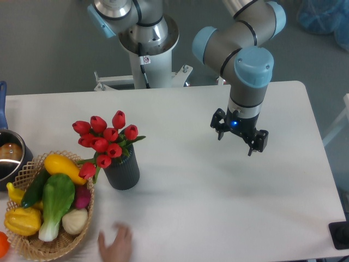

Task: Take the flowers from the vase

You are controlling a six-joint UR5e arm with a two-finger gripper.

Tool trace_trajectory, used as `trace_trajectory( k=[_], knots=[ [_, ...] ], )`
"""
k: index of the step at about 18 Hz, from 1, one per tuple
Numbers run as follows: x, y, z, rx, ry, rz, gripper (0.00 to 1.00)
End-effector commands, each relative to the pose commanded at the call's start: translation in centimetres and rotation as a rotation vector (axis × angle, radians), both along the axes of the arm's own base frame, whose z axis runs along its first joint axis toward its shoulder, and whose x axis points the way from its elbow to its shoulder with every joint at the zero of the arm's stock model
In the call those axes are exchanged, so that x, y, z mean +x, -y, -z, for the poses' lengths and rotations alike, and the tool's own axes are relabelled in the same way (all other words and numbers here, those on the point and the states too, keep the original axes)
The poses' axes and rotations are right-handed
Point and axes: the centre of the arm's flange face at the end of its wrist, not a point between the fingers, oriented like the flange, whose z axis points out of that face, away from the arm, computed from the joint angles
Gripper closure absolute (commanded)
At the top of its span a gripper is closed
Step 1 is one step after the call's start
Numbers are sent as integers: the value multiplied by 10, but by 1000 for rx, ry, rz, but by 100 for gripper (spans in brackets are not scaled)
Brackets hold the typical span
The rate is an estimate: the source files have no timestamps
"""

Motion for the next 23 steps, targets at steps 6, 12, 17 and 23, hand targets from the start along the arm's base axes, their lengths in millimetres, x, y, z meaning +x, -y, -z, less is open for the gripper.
trace_trajectory(
  k=[6, 12, 17, 23],
  knots=[
    [20, -16, 5, -16, 4, 37, 0],
    [31, -13, 20, 27, 30, 41, 0],
    [31, -14, 21, 43, 36, 40, 0],
    [43, -25, 26, 54, 35, 66, 0]
  ],
)
